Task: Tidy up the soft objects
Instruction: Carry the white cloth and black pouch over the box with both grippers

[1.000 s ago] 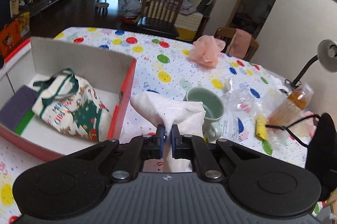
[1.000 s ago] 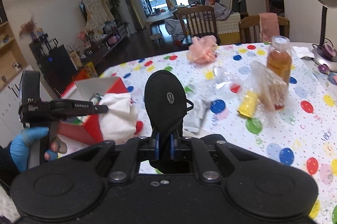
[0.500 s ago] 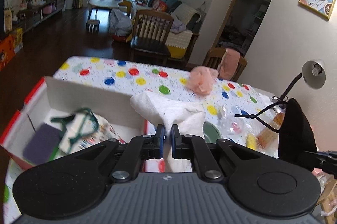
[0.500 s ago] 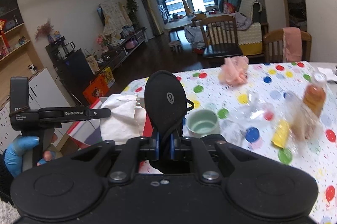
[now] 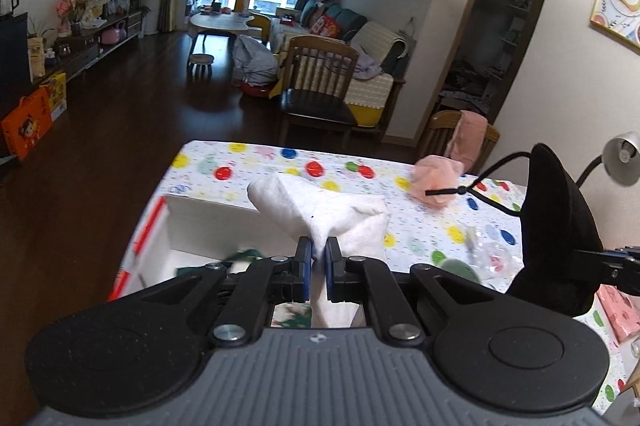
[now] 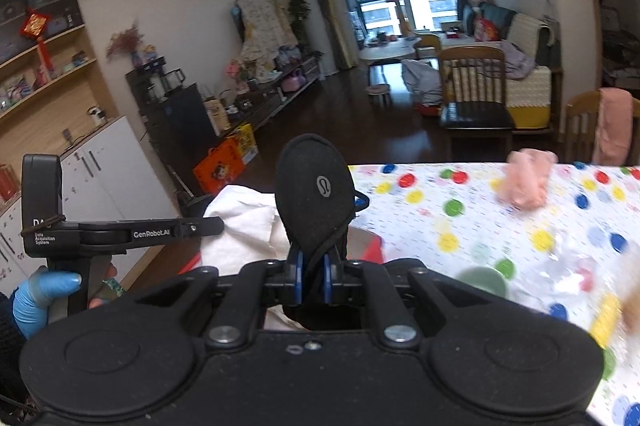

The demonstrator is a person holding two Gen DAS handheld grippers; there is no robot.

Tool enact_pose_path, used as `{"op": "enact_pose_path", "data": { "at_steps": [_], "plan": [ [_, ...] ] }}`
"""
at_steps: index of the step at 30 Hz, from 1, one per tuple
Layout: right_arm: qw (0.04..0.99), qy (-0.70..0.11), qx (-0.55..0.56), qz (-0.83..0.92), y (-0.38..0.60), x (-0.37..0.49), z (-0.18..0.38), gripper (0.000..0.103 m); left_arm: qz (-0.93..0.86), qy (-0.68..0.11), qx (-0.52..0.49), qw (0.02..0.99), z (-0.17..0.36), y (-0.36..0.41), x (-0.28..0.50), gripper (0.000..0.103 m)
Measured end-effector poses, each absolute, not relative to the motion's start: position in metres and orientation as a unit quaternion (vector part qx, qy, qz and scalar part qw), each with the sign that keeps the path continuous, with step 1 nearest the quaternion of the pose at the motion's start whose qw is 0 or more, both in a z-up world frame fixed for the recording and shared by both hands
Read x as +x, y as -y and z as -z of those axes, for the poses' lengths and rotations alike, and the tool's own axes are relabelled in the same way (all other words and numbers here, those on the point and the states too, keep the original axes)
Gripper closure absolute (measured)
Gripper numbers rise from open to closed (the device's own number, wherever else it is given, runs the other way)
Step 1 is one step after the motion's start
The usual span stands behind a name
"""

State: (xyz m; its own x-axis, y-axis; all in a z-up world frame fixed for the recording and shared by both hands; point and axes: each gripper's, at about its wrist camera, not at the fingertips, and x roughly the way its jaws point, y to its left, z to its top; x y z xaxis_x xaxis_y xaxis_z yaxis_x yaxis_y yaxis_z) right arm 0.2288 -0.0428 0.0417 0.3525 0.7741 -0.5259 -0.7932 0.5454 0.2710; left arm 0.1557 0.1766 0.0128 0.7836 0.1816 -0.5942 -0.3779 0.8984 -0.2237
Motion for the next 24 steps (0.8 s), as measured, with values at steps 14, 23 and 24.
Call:
{"op": "enact_pose_path", "data": {
  "at_steps": [14,23,24],
  "plan": [
    [0.796,-0.312,-0.041,-0.516,-0.063,0.216,-0.040,0.094,-0.185,-0.310,-0.150,0.921,-0.003,-0.258,0.140,0.096],
    [0.782,-0.365,-0.086,-0.498,-0.114,0.214,0.007,0.094,-0.185,-0.333,-0.140,0.914,0.030,-0.286,0.154,0.096],
    [0.781,-0.371,-0.089,-0.494,-0.118,0.214,0.012,0.094,-0.182,-0.336,-0.141,0.913,0.034,-0.287,0.157,0.096]
  ]
}}
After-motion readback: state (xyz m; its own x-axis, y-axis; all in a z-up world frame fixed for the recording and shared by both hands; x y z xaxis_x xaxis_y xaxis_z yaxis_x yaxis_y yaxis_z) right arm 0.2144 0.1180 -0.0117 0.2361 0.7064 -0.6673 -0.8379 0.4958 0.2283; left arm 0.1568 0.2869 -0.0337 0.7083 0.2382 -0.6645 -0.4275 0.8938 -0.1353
